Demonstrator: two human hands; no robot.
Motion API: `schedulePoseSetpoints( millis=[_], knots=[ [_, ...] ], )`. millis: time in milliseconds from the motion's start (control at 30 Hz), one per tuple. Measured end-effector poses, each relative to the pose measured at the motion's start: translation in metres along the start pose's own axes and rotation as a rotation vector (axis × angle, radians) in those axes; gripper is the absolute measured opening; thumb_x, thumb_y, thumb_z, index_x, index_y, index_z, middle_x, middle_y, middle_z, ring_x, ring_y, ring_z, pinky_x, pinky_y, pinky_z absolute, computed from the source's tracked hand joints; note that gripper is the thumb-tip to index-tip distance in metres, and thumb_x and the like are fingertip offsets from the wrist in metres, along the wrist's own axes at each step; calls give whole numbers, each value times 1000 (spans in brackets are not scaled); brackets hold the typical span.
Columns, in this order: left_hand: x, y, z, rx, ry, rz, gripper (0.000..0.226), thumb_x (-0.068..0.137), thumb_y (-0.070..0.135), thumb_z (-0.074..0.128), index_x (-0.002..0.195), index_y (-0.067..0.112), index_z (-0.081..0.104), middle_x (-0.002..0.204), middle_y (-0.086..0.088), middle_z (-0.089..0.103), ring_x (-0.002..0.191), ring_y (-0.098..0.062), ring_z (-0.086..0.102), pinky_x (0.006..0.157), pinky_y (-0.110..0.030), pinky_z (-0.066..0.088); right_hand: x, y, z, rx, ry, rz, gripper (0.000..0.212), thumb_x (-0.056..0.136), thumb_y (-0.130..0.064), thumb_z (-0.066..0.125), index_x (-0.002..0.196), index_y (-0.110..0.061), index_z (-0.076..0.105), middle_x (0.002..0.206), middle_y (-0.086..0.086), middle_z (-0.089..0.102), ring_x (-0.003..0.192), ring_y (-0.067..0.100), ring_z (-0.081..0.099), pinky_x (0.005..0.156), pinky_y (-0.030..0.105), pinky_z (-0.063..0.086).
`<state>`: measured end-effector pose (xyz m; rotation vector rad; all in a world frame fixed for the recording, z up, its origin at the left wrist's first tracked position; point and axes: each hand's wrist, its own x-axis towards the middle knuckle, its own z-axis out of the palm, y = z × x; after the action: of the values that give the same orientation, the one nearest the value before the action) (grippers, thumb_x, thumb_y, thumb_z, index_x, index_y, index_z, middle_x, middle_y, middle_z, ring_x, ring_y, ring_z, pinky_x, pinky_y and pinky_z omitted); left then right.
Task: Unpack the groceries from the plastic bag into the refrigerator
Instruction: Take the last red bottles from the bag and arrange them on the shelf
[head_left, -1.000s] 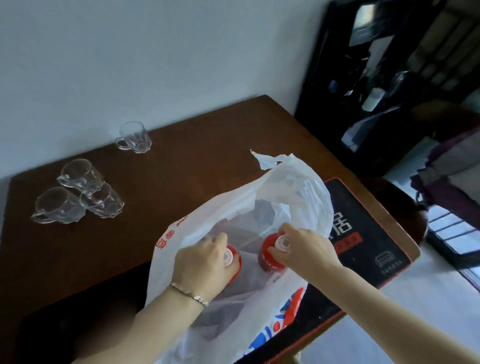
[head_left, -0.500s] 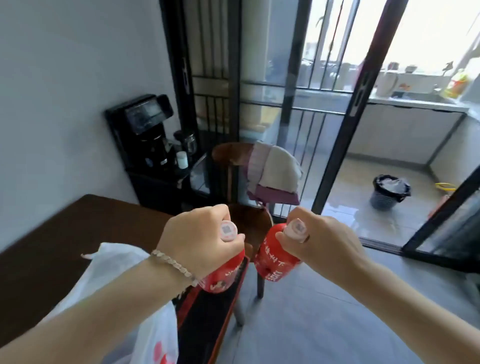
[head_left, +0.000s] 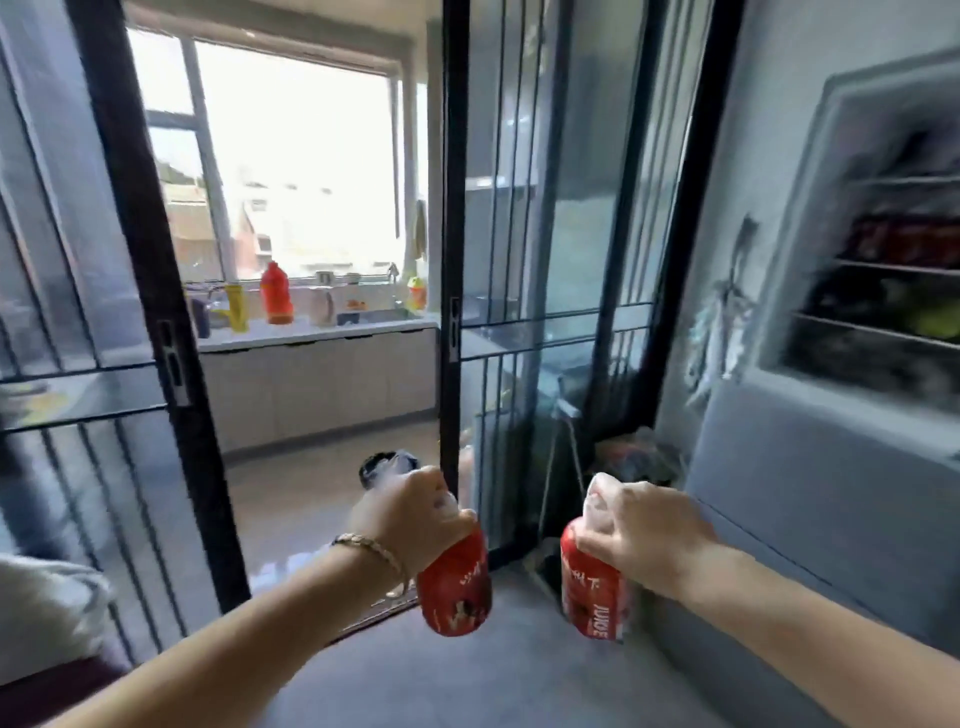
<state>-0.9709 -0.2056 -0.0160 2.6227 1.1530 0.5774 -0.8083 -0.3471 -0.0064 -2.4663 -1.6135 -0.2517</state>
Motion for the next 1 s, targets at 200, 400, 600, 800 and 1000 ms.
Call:
schedulePoseSetpoints(
  millis=[200,400,600,800,1000],
  knots=[
    [145,135,54,12,-42,263,23,85,41,52,77,21,46,96,-4,66,92,-26,60,71,-27,43,59,163,-25,-75,45,303,30,85,-48,49,92,-20,49,107,2,66,101,26,60,70,28,36],
    [286,250,102,34,-26,514,22,91,37,46,80,18,51,88,-3,58,83,-23,56,68,-29,42,125,294,-56,-138,158,513,30,85,-47,50,97,-19,55,108,3,65,100,25,60,69,27,36],
    [435,364,141,-158,-23,642,25,88,35,48,68,21,42,72,1,56,71,-22,56,62,-28,47,204,412,-101,-130,317,711,25,86,-45,52,93,-21,51,98,-2,63,90,19,59,70,27,41],
    [554,476,165,-209,116,796,24,90,44,43,86,22,49,87,1,63,78,-20,61,67,-29,50,267,529,-137,-149,462,837,20,85,-46,54,90,-27,48,96,-4,63,87,18,61,69,29,45],
    [639,580,200,-272,199,897,21,94,38,42,90,17,44,87,-1,57,72,-19,52,60,-27,42,322,647,-155,-200,661,855,22,83,-42,56,92,-23,49,85,-5,57,79,18,57,62,28,38]
  ],
)
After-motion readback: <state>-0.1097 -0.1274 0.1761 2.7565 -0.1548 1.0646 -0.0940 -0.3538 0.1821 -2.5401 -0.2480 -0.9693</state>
